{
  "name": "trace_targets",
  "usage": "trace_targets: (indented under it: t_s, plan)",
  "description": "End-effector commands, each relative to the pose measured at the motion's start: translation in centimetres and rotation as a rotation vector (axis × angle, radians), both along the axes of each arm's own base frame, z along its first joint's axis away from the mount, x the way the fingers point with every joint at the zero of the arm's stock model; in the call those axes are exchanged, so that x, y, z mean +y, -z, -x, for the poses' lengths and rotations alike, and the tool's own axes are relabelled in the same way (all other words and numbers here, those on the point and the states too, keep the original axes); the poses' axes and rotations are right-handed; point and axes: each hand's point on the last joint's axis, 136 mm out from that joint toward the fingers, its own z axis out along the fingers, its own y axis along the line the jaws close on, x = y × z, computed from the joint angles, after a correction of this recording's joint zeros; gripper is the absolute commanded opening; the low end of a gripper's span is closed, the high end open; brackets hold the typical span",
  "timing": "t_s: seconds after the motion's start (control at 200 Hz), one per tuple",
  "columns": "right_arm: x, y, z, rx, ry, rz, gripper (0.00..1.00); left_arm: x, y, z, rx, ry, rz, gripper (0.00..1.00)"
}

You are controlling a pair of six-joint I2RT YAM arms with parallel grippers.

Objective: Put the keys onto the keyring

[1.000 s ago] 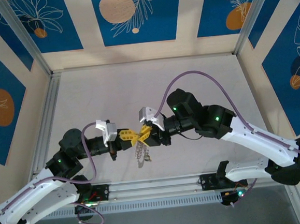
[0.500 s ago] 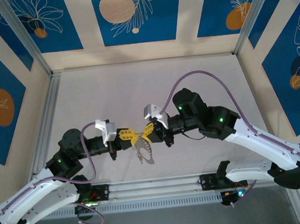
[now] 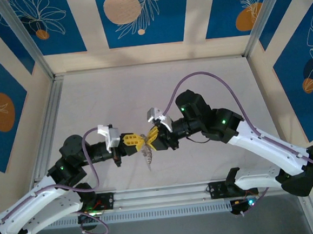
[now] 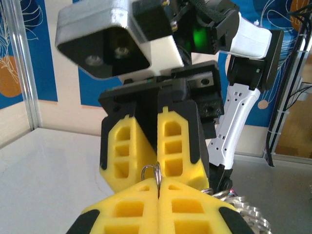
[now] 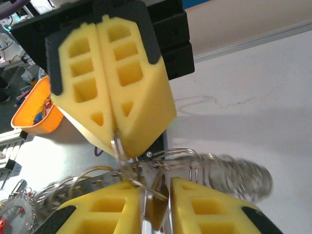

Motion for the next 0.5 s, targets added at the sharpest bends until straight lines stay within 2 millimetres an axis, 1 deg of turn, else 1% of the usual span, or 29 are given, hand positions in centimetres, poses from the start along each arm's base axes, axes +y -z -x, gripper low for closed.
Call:
trace_targets:
  t_s: [0.0, 0.13, 0.25, 0.3, 0.395, 0.495]
  plan:
    - [-0.3, 0.0, 0.5, 0.065, -0.018, 0.003, 0.22, 0.9, -3.2, 1.1, -0.096, 0.014, 0.098, 0.00]
    - [-0.3, 0.3, 0.3, 0.088, -0.012, 0.007, 0.23, 1.0, -3.3, 1.2, -0.100, 0.015, 0.094, 0.00]
    - [-0.5, -0.5, 0.4, 0.072, -0.009, -0.015, 0.24, 1.1, -3.3, 1.2, -0.100, 0.012, 0.093, 0.00]
    - [-0.9, -1.1, 0.5, 0.053, -0.005, -0.035, 0.27, 1.1, -3.3, 1.3, -0.102, 0.012, 0.093, 0.00]
    - [-1.7, -2.4, 0.7, -0.011, 0.018, -0.075, 0.36, 1.1, -3.2, 1.5, -0.102, 0.022, 0.087, 0.00]
    - [-2.7, -3.8, 0.8, -0.095, 0.046, -0.112, 0.42, 0.8, -2.9, 1.8, -0.098, 0.051, 0.070, 0.00]
